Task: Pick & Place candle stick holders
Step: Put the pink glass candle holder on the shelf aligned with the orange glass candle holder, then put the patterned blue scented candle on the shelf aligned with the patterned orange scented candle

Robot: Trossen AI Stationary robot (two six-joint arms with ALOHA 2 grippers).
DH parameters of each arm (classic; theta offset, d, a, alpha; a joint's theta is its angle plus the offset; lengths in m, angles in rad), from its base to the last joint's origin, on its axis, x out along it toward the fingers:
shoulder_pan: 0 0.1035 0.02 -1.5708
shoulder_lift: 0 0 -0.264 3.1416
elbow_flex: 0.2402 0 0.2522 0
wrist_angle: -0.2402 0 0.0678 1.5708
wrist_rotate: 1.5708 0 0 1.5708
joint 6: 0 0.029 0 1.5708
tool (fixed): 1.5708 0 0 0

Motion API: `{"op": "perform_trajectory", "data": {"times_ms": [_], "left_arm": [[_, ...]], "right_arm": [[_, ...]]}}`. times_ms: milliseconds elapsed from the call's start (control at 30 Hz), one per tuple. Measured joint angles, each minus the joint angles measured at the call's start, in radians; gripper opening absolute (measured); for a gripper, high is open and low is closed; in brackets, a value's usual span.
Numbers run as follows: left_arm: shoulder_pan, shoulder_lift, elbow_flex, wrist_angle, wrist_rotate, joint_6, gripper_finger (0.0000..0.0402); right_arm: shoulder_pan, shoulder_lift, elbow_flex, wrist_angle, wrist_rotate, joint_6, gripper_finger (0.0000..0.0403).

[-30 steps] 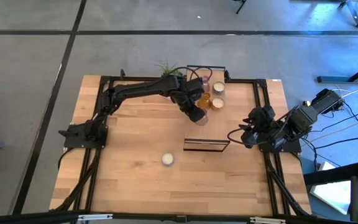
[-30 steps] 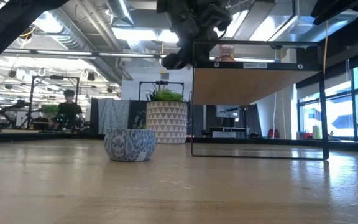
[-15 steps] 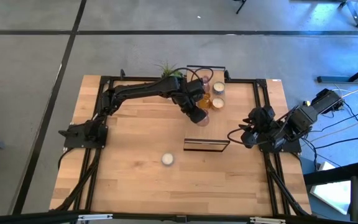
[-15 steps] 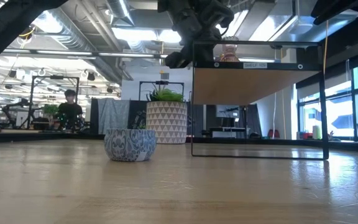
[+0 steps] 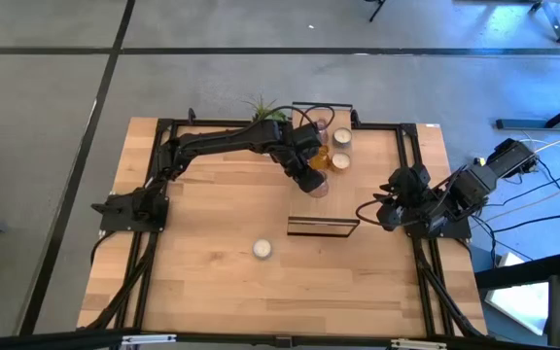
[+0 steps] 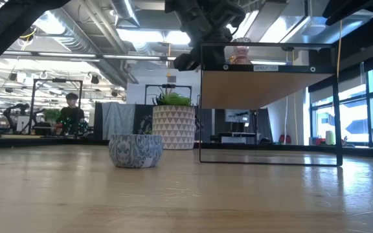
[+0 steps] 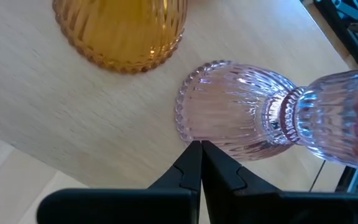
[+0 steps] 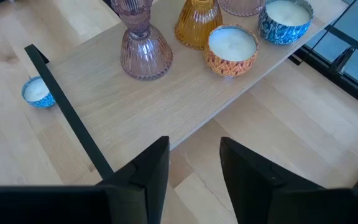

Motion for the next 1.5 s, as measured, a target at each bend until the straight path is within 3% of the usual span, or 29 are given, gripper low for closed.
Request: {"op": "perform_trajectory", "data": {"times_ms": [533,900,1167,1333,1500], "left_arm": [[0.011,-0.039,0.000,-0.091,-0.029,0.000,0.0002],[-0.018,-0.113,0.000,-0.200,-0.075,0.099,0.0002],[-0.090,-0.140,0.000,-0.274,-0.074,0.159,0.0002],[-0.175,-0.154,0.000,-0.379,-0.146,0.169,0.0002],[-0.280,-0.167,0.000,-0.480,-0.189,0.122,0.0002]], "right_arm": [[0.000,0.000,0.000,0.009,-0.004,-0.029,0.0146],[0.076,-0.012,0.000,0.276,-0.092,-0.092,0.0146],[0.110,0.188,0.007,0.632,-0.095,-0.044,0.0129],[0.162,0.340,0.110,0.617,-0.015,0.065,0.0106],[0.194,0.452,0.258,0.514,0.043,0.082,0.0112]]}}
